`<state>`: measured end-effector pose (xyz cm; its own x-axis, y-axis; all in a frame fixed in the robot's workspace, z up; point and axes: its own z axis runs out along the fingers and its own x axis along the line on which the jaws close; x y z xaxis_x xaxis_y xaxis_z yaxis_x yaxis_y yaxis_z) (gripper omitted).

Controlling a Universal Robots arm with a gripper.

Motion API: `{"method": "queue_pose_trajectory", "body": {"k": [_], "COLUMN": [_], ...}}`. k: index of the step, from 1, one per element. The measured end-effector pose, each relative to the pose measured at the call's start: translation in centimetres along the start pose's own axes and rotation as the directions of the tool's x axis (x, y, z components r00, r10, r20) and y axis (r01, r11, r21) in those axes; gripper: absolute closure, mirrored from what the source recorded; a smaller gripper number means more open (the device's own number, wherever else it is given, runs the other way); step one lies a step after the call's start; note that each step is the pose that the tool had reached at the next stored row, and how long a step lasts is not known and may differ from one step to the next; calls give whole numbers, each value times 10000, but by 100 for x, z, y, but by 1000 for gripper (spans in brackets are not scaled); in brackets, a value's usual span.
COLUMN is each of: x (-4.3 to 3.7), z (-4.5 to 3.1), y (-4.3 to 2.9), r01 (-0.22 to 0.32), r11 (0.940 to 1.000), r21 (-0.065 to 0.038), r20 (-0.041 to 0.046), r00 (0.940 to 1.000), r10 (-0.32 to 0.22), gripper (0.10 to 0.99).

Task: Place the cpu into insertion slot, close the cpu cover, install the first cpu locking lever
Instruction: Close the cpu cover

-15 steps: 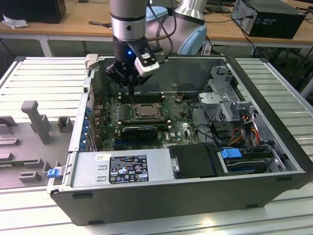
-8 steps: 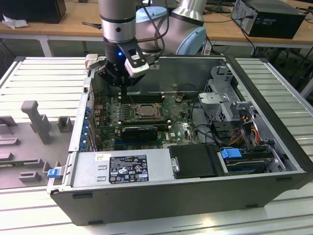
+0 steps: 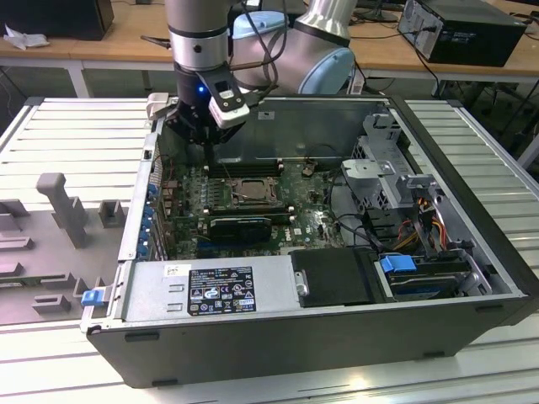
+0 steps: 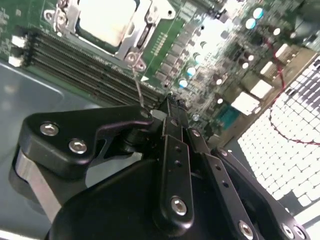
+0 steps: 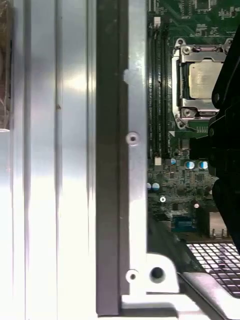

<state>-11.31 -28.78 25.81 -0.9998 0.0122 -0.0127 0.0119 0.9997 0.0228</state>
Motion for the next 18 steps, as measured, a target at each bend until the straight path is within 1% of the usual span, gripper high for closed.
{"method": "queue_pose_trajectory", "body": {"k": [2, 3, 4, 9, 12, 13, 14, 15, 16, 18], "x": [-40, -75, -126, -321, -423, -452, -465, -470, -473, -475], "z": [1, 3, 5, 13, 17, 18, 20, 23, 32, 56], "y": [27, 36, 42, 52, 53, 52, 50, 43, 30, 24], "r01": [3, 1, 1, -1, -1, 1, 0, -8, -10, -11], "r11": [10000, 10000, 10000, 10000, 10000, 10000, 9998, 9986, 9980, 9980], "r21": [1, 2, 1, 0, -16, -59, -178, -520, -640, -635], "r20": [-1, -2, -1, -1, -1, -2, -3, -8, -7, -9], "r00": [10000, 10000, 10000, 10000, 10000, 10000, 10000, 10000, 10000, 10000], "r10": [-3, -1, -1, 1, 1, -1, 0, 8, 9, 10], "gripper": [980, 980, 980, 980, 980, 980, 980, 980, 980, 980]}}
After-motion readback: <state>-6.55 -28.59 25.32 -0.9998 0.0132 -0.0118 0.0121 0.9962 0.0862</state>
